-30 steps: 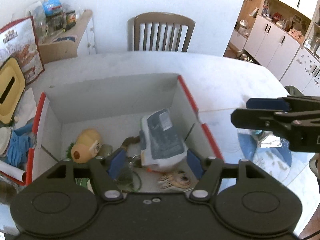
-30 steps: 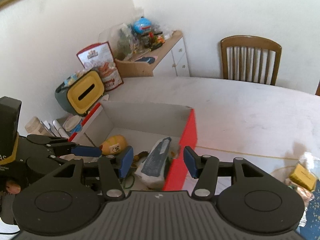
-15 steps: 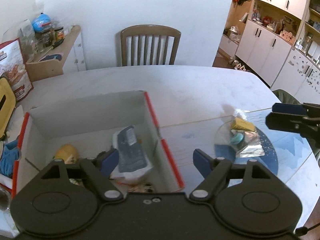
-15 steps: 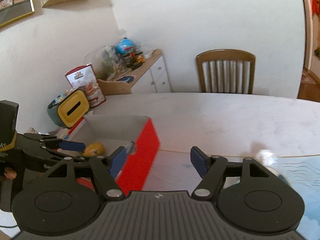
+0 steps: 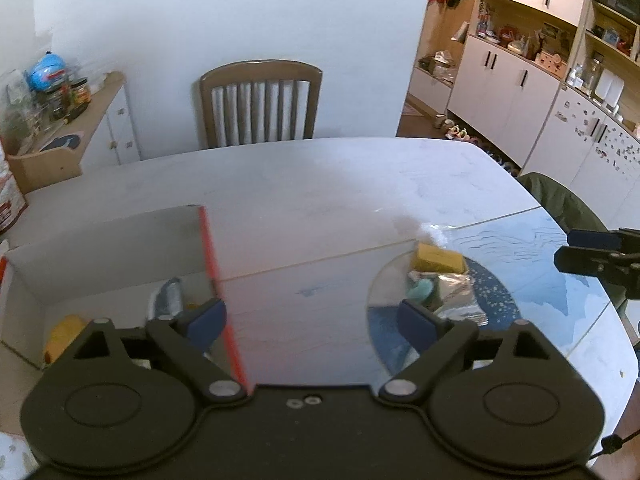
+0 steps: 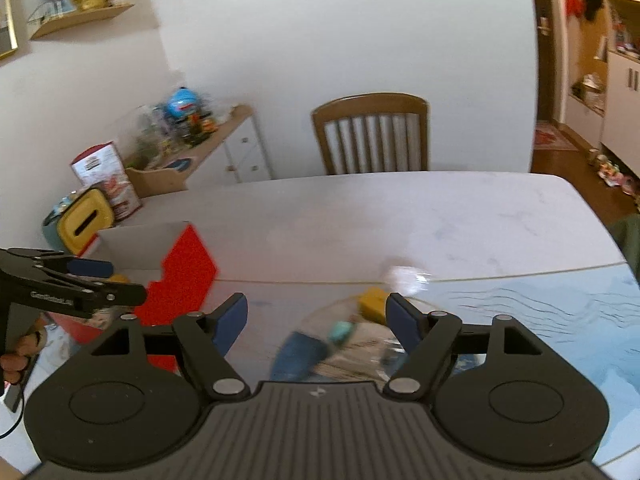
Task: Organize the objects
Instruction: 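Move both tools back to the remaining items on the blue mat, then grasp the teal egg toy with the left tool while the right tool grasps the silver foil bag, then carry the teal egg toy and silver foil bag with both tools over the box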
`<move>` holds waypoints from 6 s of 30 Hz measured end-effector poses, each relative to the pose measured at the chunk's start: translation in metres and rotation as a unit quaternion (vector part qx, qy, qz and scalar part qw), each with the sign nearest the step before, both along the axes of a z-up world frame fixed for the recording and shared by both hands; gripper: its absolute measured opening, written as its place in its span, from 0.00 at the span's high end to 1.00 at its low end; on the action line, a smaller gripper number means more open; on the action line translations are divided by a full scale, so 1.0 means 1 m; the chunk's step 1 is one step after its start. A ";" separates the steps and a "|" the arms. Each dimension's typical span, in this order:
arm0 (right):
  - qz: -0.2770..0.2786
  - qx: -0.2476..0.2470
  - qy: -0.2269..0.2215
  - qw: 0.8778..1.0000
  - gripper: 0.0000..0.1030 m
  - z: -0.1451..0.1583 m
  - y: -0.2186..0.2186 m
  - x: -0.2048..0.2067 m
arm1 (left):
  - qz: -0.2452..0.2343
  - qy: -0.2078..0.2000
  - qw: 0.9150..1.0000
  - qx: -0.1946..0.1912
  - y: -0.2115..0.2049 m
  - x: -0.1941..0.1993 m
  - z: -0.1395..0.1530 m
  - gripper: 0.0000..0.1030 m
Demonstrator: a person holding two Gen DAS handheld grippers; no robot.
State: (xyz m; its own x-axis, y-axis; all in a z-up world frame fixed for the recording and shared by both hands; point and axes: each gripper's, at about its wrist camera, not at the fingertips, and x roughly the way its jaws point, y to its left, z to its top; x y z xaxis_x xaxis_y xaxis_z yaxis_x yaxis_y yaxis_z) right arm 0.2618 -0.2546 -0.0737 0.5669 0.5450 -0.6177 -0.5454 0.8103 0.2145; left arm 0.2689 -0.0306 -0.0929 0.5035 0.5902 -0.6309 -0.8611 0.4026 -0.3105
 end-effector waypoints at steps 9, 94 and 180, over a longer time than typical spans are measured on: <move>-0.017 -0.007 0.017 1.000 0.26 -0.022 -0.037 0.023 | -0.001 0.007 1.000 -0.002 0.001 0.051 0.001 0.01; -0.073 0.025 0.230 0.970 0.62 -0.121 0.024 0.095 | 0.026 0.020 0.999 -0.006 0.031 0.158 -0.068 0.82; 0.103 -0.076 0.130 0.983 0.62 -0.085 0.396 0.003 | 0.206 0.017 0.975 -0.083 -0.024 -0.172 -0.127 0.82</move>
State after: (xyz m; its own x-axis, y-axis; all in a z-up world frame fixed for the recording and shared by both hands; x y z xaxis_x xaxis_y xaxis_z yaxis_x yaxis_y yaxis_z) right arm 0.2649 0.1416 -0.1586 0.2663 0.5222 -0.8102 -0.6448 0.7213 0.2529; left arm 0.0970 -0.0542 -0.2194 0.2231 0.6259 -0.7473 -0.9498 -0.0331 -0.3112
